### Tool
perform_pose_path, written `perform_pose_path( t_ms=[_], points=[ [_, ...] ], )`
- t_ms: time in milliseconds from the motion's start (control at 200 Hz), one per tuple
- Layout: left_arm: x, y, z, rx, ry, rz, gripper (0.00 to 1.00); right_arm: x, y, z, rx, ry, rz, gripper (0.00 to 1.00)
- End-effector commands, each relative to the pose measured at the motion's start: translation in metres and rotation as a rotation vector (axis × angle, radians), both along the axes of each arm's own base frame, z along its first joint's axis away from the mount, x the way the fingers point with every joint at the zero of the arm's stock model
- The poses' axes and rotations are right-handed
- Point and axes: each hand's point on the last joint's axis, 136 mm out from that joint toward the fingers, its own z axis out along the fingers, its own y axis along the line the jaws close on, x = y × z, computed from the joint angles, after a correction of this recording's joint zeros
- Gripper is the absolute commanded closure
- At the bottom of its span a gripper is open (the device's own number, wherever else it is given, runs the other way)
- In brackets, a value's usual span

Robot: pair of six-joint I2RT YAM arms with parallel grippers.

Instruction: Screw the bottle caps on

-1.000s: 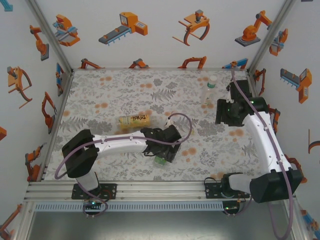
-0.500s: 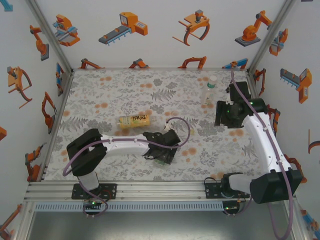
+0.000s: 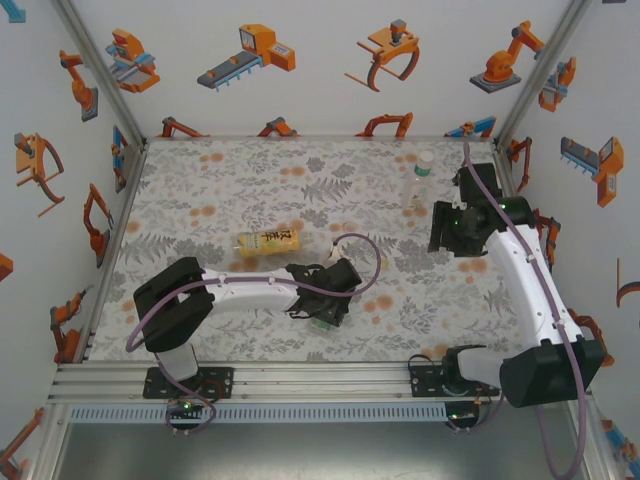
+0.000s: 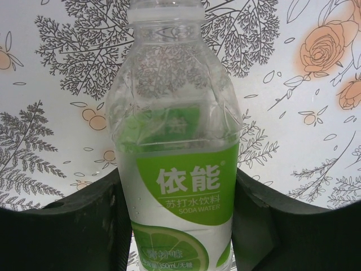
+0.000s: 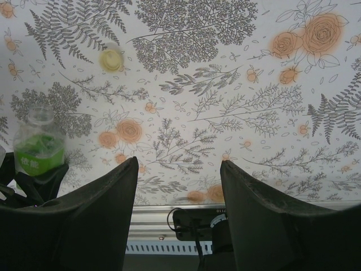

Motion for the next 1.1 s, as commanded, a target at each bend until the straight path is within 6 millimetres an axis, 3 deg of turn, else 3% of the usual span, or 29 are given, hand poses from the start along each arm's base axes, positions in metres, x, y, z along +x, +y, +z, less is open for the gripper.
perform_pose_path(
  t_ms=[0,170,441,721,791,961,1096],
  points=[
    [-0.003,-0.003,0.006,-0.011,0.006,-0.027,0.50,-0.001,0.003,0.015,0.027,-0.036,-0.009,0.43],
    [0.002,-0.005,0.032,-0.031,-0.038,-0.043,0.52,-0.001,0.006,0.021,0.046,-0.045,-0.005,0.43],
    [0.013,0.000,0.094,-0.114,-0.135,-0.061,0.57,-0.002,0.012,0.026,0.068,-0.046,-0.010,0.44],
    [0.027,0.037,0.168,-0.263,-0.242,-0.027,0.66,-0.002,0.025,0.026,0.085,-0.047,0.004,0.44],
    [0.028,0.049,0.183,-0.316,-0.265,-0.024,0.73,0.000,0.030,0.024,0.087,-0.044,0.011,0.44],
    [0.020,0.075,0.219,-0.435,-0.341,-0.070,0.78,0.005,0.046,0.019,0.086,-0.038,0.034,0.44],
    [0.005,0.089,0.232,-0.498,-0.370,-0.155,0.84,0.012,0.064,0.014,0.086,-0.031,0.069,0.44]
  ],
)
